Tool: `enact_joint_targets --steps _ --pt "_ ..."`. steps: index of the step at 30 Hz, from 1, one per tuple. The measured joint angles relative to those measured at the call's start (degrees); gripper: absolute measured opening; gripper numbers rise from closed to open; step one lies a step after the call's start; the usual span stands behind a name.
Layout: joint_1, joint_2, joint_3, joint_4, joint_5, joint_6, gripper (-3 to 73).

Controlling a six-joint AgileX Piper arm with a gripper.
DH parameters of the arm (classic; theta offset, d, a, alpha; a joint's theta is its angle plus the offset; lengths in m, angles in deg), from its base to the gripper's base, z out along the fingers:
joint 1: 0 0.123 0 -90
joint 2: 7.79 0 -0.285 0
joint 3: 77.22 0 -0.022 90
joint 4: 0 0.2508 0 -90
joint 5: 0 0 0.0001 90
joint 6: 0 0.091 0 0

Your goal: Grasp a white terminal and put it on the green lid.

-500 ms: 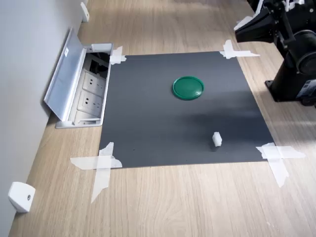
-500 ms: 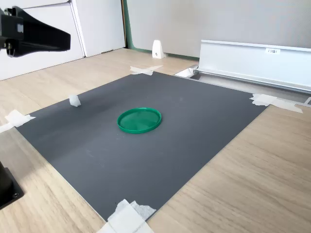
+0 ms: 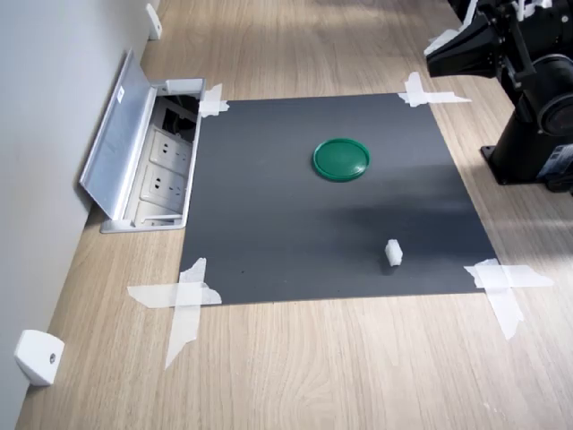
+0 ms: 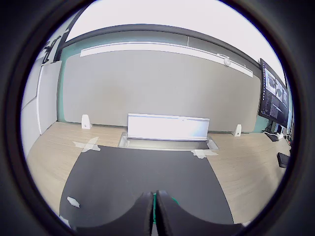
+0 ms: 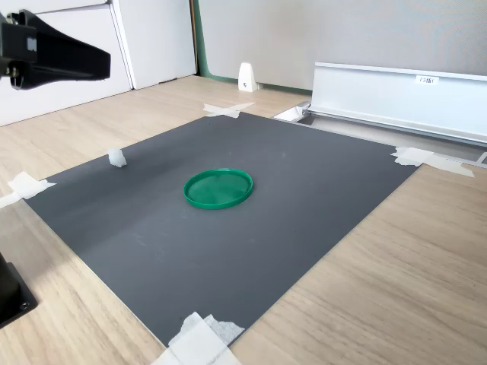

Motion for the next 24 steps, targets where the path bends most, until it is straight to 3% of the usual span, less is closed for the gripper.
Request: enact_joint_targets --steps 9,19,24 --pt "0.0 5.7 -4.5 0.4 1.2 0.0 -0.9" --pt "0.0 25.3 -16.2 -5.8 5.4 0.0 -0.9" --pt "0.0 34.2 -21.2 -6.5 6.2 -0.3 -0.9"
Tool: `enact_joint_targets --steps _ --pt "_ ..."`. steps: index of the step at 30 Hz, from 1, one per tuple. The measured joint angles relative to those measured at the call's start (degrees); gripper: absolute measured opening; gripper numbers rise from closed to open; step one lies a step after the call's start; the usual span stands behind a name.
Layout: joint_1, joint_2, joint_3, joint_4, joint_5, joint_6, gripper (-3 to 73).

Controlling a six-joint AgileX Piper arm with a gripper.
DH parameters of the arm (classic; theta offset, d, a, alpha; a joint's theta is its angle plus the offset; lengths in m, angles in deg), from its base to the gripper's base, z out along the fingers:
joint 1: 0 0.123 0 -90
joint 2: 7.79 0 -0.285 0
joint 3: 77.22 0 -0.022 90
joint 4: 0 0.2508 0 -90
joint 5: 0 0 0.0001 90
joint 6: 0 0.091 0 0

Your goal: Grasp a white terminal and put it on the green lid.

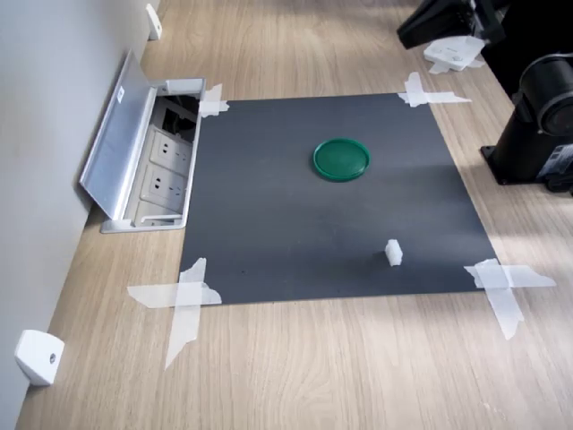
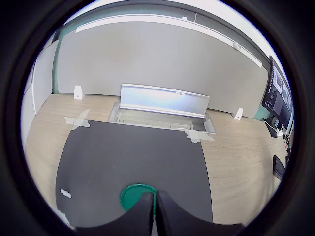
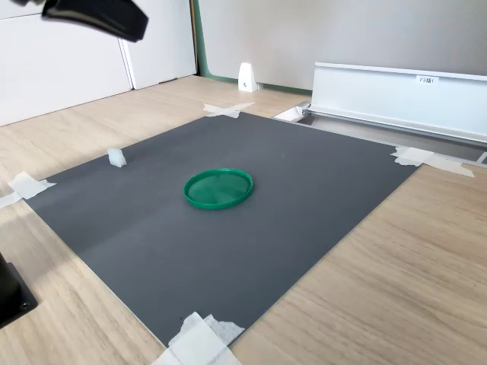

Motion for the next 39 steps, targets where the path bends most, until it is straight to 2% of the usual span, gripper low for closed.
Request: enact_joint_targets --steps 4,10,14,20,25,28,30,34,39 --pt "3.1 5.9 -3.3 -1.2 0.0 -2.8 -0.9" --pt "17.0 14.5 -7.2 -3.3 2.4 -10.1 -0.9" --pt "25.8 18.9 -9.4 -3.8 3.5 -12.3 -0.9" --pt "36.4 22.5 -11.8 -4.2 4.5 -13.5 -0.9" --pt "43.6 25.1 -12.0 -4.0 6.9 -21.3 0.8" --pt "45.8 26.3 -12.0 -4.0 8.7 -27.6 6.1" --pt "46.1 26.9 -12.0 -4.0 9.8 -31.4 12.5" --pt "46.4 27.8 -12.1 -4.1 10.3 -35.1 32.2" --pt "46.4 29.3 -12.2 -4.5 8.9 -35.8 57.3"
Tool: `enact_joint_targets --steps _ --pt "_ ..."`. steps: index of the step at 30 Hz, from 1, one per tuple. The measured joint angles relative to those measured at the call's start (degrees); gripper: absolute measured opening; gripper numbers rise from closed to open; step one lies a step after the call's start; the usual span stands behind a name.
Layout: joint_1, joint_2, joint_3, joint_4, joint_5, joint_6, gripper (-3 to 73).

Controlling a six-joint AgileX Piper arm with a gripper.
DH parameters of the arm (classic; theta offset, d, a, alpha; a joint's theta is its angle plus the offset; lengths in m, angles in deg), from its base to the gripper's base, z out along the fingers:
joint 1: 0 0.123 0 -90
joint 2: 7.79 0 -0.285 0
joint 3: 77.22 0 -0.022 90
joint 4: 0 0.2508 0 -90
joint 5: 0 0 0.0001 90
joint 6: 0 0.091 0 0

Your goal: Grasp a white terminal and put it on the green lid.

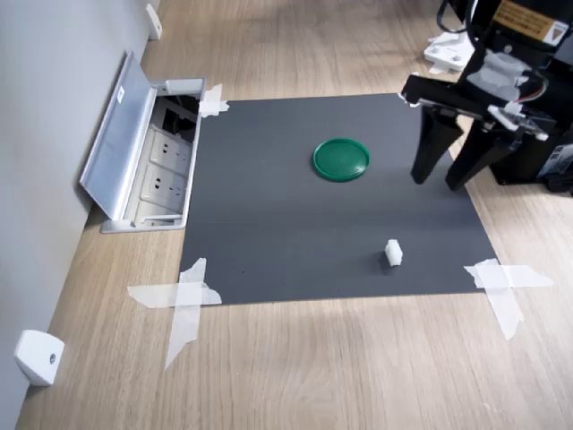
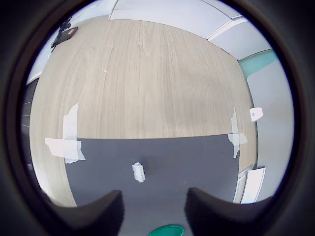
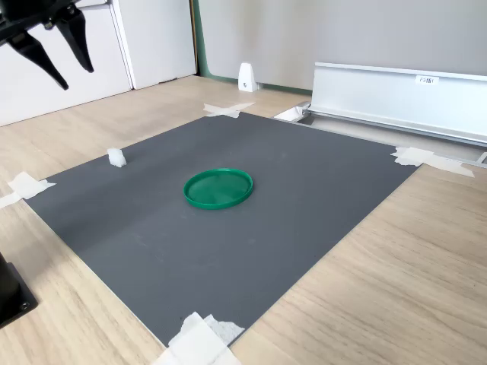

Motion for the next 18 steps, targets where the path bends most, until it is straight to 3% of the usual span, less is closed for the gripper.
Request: enact_joint_targets --steps 5,11,18 --pt "0.0 3.9 -1.3 -2.8 0.1 3.6 69.8" --pt "0.0 9.4 -6.1 -4.9 1.3 5.5 71.0" --pt "0.0 15.5 -10.1 -2.2 7.6 1.7 71.0"
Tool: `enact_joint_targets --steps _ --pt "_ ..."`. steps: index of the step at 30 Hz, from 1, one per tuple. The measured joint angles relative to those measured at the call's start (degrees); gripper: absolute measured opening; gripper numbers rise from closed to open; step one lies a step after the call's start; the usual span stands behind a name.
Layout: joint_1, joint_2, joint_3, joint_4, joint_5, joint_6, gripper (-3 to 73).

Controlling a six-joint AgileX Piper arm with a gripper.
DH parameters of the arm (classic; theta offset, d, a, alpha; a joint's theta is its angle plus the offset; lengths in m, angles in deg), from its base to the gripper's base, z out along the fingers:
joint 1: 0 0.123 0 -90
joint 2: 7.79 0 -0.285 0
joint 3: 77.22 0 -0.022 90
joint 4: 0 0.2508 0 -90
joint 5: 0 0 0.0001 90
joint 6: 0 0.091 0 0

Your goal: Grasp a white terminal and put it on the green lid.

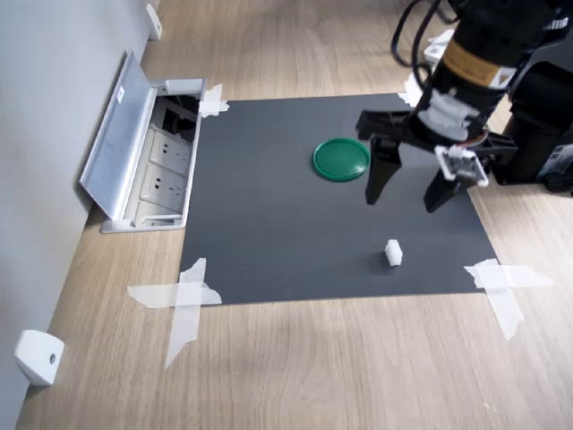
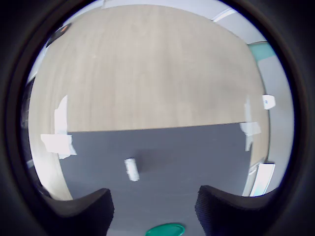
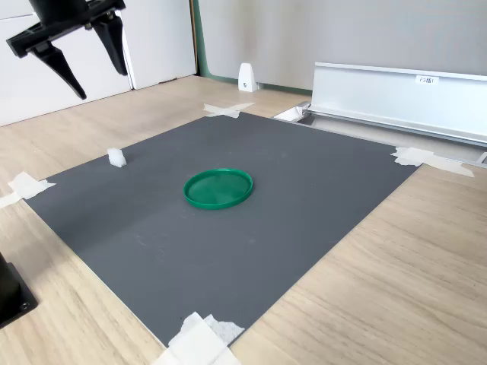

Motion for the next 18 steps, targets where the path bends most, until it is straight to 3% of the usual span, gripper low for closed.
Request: enact_joint_targets --steps 7,18 --pt "0.0 0.5 0.0 5.6 0.0 -6.4 70.9" --pt "0.0 2.4 6.2 3.4 -6.4 -8.7 70.9"
